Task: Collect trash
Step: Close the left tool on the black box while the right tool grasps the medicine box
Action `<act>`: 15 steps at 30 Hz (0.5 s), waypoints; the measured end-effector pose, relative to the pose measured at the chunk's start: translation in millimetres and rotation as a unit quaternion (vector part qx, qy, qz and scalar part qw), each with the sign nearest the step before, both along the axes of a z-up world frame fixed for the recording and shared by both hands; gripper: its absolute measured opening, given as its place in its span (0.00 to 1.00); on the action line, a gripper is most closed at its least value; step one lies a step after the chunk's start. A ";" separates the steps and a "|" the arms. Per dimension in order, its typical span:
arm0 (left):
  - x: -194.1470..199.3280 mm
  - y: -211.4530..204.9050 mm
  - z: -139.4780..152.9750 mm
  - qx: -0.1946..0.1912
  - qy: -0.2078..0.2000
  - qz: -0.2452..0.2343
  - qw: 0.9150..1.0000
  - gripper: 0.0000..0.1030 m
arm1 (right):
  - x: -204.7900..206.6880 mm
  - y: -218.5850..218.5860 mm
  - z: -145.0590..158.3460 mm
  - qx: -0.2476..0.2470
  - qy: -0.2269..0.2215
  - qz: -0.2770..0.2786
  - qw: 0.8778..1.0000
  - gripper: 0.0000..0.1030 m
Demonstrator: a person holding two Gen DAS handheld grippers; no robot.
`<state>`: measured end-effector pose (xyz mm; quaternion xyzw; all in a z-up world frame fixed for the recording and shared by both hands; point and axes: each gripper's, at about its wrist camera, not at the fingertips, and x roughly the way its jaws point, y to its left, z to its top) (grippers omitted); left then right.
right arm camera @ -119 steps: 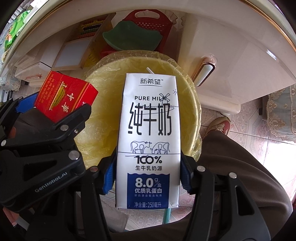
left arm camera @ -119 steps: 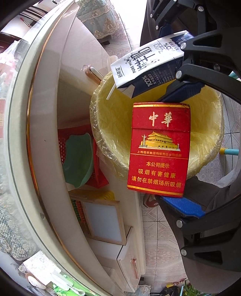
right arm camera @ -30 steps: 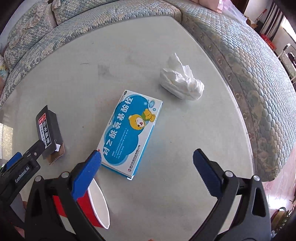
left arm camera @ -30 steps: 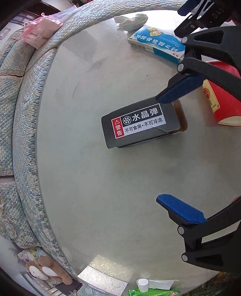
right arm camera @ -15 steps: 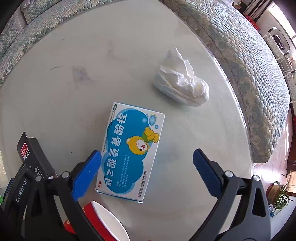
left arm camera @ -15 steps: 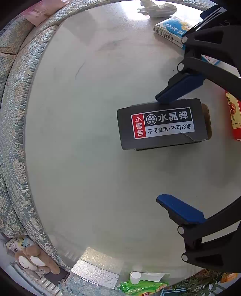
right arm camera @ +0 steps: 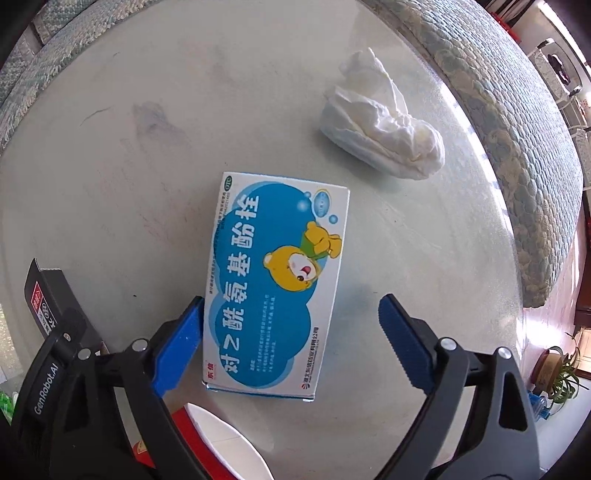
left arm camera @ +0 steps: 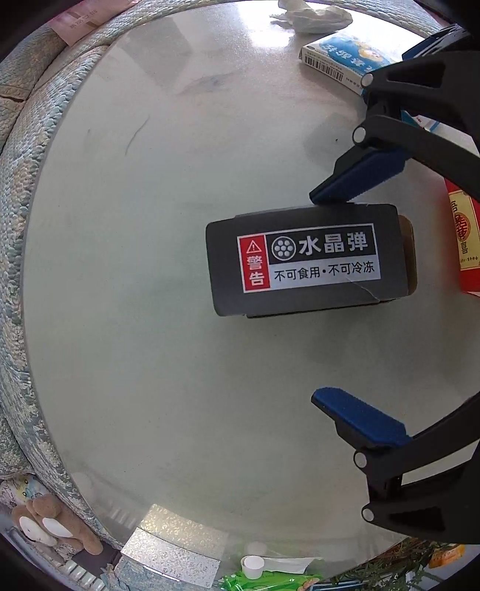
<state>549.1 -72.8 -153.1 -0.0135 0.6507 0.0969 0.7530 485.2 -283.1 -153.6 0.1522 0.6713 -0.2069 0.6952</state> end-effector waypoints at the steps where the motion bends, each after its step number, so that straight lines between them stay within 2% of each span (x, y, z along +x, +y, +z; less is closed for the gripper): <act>1: -1.3 2.2 -3.8 -0.004 0.003 0.007 1.000 0.93 | -0.2 -1.0 -0.3 0.002 -0.001 -0.001 1.000 0.88; 7: -5.7 0.3 -9.0 -0.008 -0.009 0.007 1.000 0.94 | -3.0 -7.0 -1.5 0.017 -0.015 0.004 1.000 0.83; 11: -6.1 1.7 -10.0 -0.014 -0.009 0.010 1.000 0.94 | -3.7 -9.7 -0.2 0.027 -0.026 0.013 0.999 0.72; 14: -8.3 -6.6 -6.7 -0.013 -0.015 -0.002 1.000 0.87 | -4.0 -9.8 3.5 0.023 -0.033 0.021 0.999 0.61; 15: -8.7 -9.9 -5.4 -0.012 -0.018 -0.007 1.000 0.84 | -4.5 -10.8 3.6 0.023 -0.034 0.022 0.999 0.61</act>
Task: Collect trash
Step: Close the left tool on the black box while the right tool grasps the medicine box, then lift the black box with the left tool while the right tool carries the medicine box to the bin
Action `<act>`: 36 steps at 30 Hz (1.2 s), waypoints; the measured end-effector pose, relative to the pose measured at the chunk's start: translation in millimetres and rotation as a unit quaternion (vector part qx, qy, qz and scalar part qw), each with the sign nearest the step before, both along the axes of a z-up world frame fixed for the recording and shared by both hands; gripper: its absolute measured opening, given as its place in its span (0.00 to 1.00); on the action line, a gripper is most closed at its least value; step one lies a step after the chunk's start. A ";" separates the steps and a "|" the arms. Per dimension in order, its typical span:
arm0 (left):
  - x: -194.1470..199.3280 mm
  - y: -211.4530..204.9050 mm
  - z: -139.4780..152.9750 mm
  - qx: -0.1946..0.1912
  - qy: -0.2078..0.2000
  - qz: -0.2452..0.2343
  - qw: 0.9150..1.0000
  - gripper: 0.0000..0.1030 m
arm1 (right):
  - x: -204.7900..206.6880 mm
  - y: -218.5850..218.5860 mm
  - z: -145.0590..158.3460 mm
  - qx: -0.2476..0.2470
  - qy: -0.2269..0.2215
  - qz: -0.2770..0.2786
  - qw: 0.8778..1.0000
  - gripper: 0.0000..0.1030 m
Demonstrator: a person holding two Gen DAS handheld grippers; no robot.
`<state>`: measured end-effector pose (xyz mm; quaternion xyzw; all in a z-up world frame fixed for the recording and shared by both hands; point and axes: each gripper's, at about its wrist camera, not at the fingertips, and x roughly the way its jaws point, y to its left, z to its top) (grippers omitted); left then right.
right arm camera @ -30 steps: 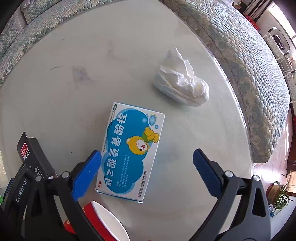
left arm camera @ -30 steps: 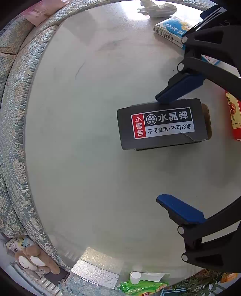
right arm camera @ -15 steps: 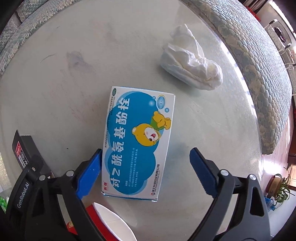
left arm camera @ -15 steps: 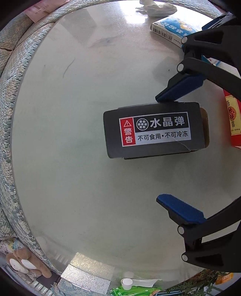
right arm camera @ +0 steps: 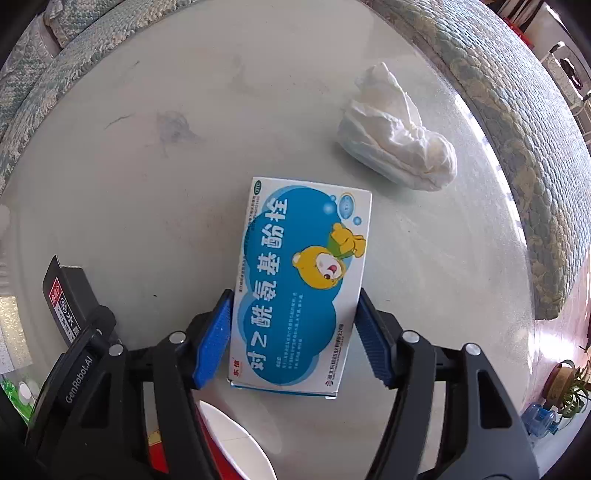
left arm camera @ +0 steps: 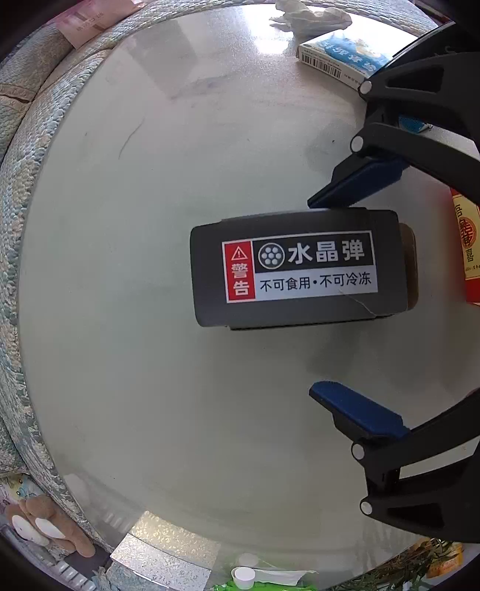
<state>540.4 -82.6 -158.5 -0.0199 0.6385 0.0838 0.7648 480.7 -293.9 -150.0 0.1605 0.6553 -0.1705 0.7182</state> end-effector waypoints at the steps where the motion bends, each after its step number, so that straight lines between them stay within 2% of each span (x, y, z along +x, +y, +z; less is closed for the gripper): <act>1: 0.5 -1.4 1.1 -0.001 -0.002 -0.003 1.000 0.82 | 0.0 -1.0 0.2 0.001 -0.002 -0.001 1.000 0.61; 4: -0.8 -5.3 3.9 -0.012 -0.010 -0.009 1.000 0.71 | 0.2 -2.4 0.2 0.000 -0.005 0.004 1.000 0.61; 6: -1.2 -9.8 6.3 -0.025 -0.014 -0.015 0.999 0.56 | -2.1 -2.8 0.9 0.001 -0.006 0.000 1.000 0.60; 8: -1.2 -15.2 7.9 -0.023 -0.017 -0.023 0.999 0.52 | -3.9 -3.8 1.6 0.000 -0.008 -0.001 1.000 0.60; 25: -12.1 3.2 6.6 -0.028 -0.034 -0.002 0.999 0.51 | -12.7 1.4 7.2 -0.005 -0.026 -0.014 1.000 0.60; 36: -23.2 30.1 19.9 -0.034 -0.049 0.014 0.998 0.51 | -19.6 16.9 37.7 -0.012 -0.064 0.032 0.997 0.60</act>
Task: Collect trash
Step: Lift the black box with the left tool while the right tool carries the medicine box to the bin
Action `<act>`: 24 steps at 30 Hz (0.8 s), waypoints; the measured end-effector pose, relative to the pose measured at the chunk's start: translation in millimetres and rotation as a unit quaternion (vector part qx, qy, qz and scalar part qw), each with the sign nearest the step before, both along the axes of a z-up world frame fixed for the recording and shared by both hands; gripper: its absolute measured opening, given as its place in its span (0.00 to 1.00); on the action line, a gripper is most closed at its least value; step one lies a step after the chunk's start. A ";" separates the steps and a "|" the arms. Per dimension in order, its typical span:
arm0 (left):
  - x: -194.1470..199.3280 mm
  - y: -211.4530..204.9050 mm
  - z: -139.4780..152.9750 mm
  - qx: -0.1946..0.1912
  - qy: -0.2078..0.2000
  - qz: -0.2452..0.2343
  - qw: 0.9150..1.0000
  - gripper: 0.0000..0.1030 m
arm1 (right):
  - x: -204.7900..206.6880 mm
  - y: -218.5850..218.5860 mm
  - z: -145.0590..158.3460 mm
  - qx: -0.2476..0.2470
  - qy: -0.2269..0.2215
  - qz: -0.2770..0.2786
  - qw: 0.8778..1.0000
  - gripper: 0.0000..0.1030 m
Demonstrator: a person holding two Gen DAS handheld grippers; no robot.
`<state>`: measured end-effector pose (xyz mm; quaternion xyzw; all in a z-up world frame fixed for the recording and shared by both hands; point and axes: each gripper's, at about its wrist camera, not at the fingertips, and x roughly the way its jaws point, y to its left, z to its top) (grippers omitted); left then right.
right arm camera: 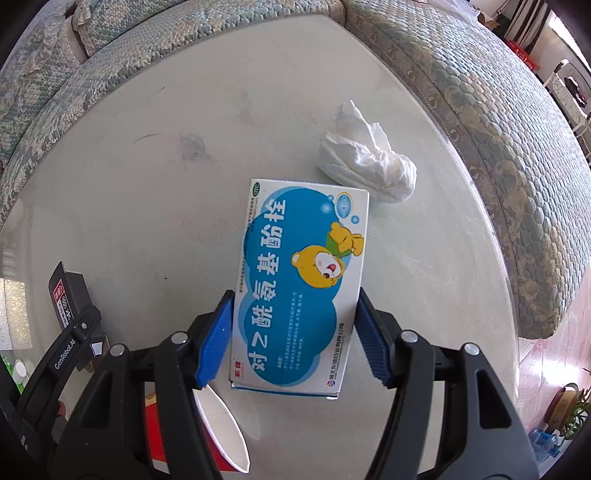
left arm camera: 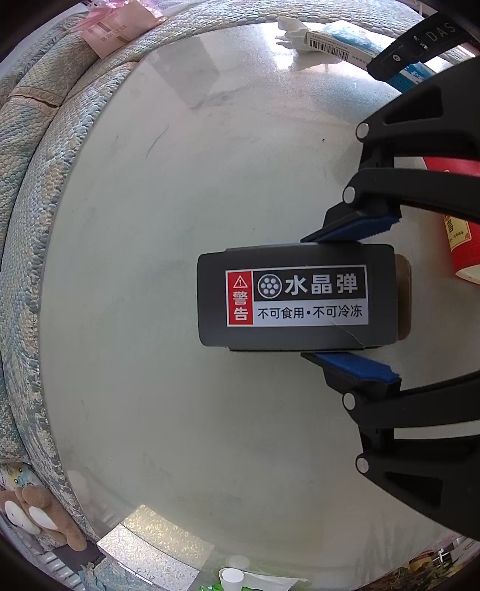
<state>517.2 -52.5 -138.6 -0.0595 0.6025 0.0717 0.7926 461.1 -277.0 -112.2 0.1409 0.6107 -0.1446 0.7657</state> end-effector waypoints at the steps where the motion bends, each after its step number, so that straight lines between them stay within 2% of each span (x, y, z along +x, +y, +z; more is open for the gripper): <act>1: -1.5 2.0 3.0 0.001 -0.002 -0.003 1.000 0.51 | -0.4 2.3 2.4 -0.001 -0.001 0.007 1.000 0.60; 7: -8.3 10.8 24.0 -0.001 -0.024 -0.019 1.000 0.51 | -3.9 15.5 19.2 -0.001 -0.017 0.057 0.998 0.60; 14: -33.1 21.6 50.7 -0.003 -0.069 -0.055 0.996 0.51 | -19.3 30.9 41.4 -0.009 -0.068 0.125 0.990 0.60; 24: -72.9 34.0 71.5 0.009 -0.162 -0.093 0.982 0.51 | -44.2 52.6 47.1 -0.005 -0.151 0.195 0.969 0.60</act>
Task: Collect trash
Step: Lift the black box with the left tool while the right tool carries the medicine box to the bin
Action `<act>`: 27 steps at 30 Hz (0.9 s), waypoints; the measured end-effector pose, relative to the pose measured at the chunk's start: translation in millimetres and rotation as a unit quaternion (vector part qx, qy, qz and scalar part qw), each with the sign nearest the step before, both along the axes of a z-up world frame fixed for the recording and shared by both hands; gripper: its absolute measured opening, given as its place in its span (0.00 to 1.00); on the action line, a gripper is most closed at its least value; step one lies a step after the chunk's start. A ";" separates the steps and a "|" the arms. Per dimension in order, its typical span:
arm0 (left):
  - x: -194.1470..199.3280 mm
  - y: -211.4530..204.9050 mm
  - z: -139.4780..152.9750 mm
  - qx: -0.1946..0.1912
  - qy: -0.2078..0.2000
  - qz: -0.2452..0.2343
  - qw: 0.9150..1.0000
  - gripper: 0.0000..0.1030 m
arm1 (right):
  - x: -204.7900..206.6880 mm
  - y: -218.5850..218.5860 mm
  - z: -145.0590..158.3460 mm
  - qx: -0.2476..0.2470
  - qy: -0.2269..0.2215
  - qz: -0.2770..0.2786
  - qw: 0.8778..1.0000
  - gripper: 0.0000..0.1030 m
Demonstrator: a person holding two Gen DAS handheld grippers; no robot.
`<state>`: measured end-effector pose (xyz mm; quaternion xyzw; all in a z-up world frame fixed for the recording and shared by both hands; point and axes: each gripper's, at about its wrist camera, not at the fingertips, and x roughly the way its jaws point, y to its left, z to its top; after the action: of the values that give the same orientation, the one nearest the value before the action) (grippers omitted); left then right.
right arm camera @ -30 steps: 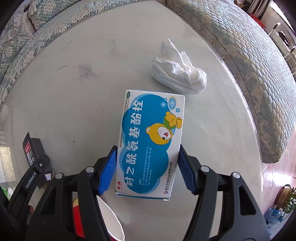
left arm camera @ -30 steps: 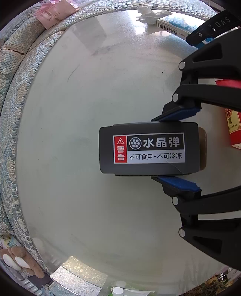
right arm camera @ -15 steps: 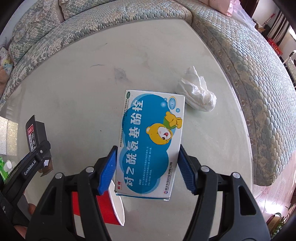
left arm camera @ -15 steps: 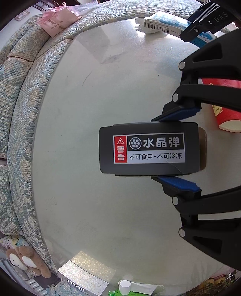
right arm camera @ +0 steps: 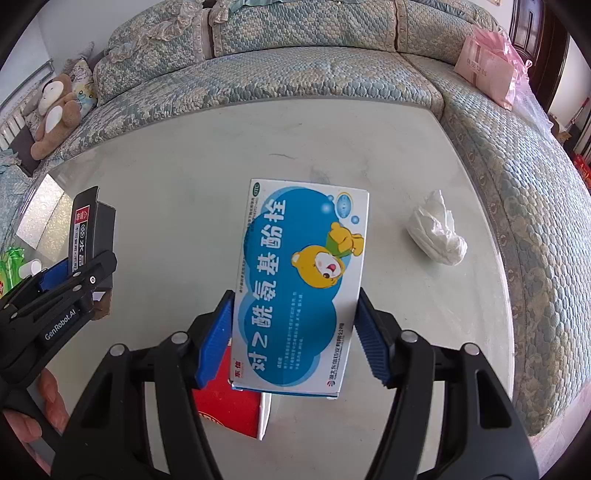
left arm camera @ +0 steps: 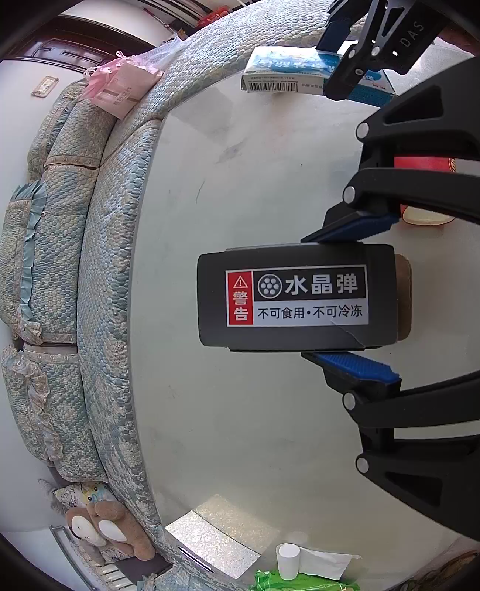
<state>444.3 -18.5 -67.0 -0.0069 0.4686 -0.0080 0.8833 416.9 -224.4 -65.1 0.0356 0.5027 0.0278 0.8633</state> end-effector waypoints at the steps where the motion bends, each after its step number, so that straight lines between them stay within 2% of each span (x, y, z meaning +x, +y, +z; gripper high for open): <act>1: -2.9 0.9 0.4 0.000 -0.006 -0.001 1.000 0.51 | -1.6 1.0 0.1 0.003 -0.005 0.003 1.000 0.60; 7: -17.0 -1.2 4.6 0.011 -0.033 -0.012 0.999 0.51 | -13.0 2.3 5.6 -0.001 -0.029 0.013 1.000 0.60; 12: -42.0 -3.4 21.9 0.009 -0.052 -0.016 0.998 0.51 | -39.8 -1.4 21.5 -0.006 -0.041 -0.004 0.999 0.60; 14: -58.0 -6.1 29.4 0.017 -0.056 -0.019 0.998 0.51 | -57.6 1.2 31.3 -0.008 -0.042 -0.006 0.999 0.60; 20: -118.4 -7.7 45.3 0.007 -0.048 -0.027 0.998 0.51 | -115.1 19.1 58.7 -0.022 -0.050 0.000 0.998 0.60; 27: -195.5 1.9 58.2 0.008 -0.047 -0.037 0.998 0.51 | -190.1 44.5 65.8 -0.026 -0.049 0.015 0.998 0.60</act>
<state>248.9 -16.6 -8.8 0.0177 0.4265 -0.0374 0.9035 226.9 -179.9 0.7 0.0041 0.4611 0.0296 0.8868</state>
